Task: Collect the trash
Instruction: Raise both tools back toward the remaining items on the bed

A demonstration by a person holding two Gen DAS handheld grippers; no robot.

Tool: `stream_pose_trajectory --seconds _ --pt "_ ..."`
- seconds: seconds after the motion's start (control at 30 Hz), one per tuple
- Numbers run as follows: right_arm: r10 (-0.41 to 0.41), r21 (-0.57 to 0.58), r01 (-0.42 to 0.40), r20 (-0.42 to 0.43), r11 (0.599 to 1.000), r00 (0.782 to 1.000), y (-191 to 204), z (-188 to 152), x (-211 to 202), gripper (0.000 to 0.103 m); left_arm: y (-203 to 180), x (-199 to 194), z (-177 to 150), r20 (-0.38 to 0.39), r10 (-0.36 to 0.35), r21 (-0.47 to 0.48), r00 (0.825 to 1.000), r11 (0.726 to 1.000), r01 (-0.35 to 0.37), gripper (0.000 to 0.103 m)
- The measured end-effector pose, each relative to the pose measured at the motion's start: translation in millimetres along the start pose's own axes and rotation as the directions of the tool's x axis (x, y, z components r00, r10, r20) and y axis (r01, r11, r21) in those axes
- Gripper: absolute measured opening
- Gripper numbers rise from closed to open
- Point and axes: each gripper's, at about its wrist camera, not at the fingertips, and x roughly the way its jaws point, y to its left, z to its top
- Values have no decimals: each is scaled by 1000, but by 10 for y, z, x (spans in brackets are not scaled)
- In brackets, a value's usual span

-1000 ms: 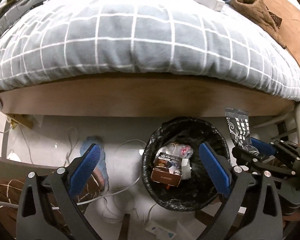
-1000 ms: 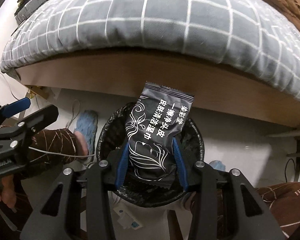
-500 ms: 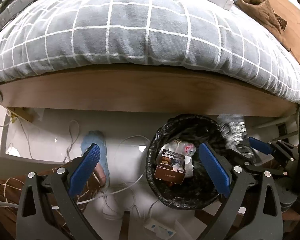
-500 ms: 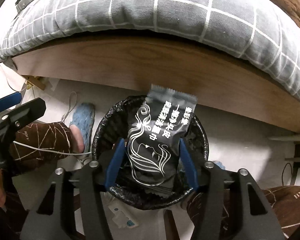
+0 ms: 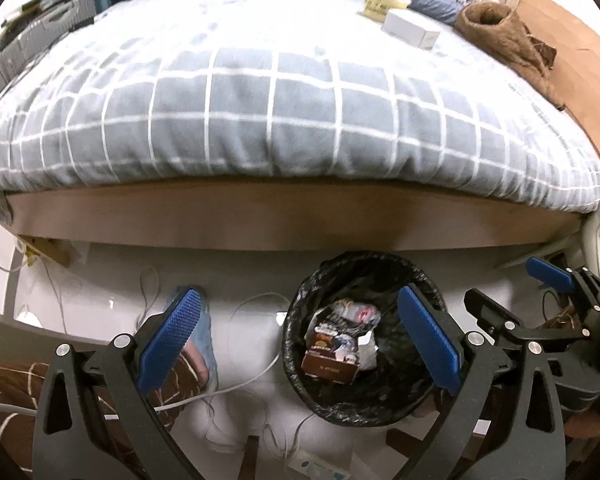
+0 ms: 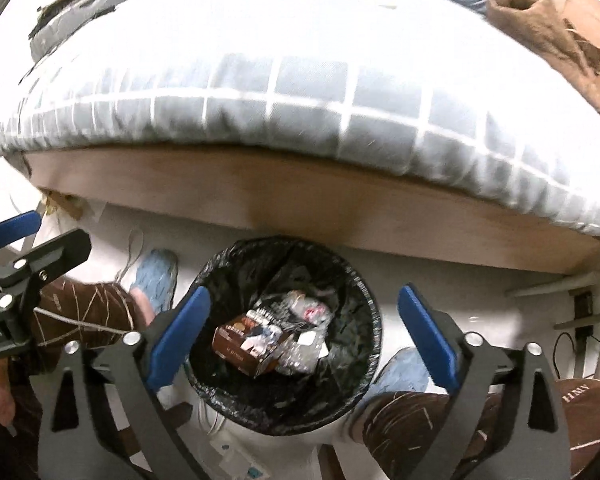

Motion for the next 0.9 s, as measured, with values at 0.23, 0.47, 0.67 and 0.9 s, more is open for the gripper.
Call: stream_pose_trajectory --seconds 0.23,0.47,0.67,0.9 --pt "-64 39 61 93 997 994 -230 78 -364 95 -162 -242 81 59 -10 25 998 1000 9 97" --pt "-100 125 75 208 989 973 -513 223 -801 95 -309 -519 297 122 -13 41 992 999 8 97" --pt "-118 169 74 267 983 956 -676 472 -1037 95 -383 -698 518 152 11 39 988 999 -17 97" --pt "-128 149 84 316 985 940 -750 779 -1179 95 -451 -846 907 192 16 60 981 998 -28 97"
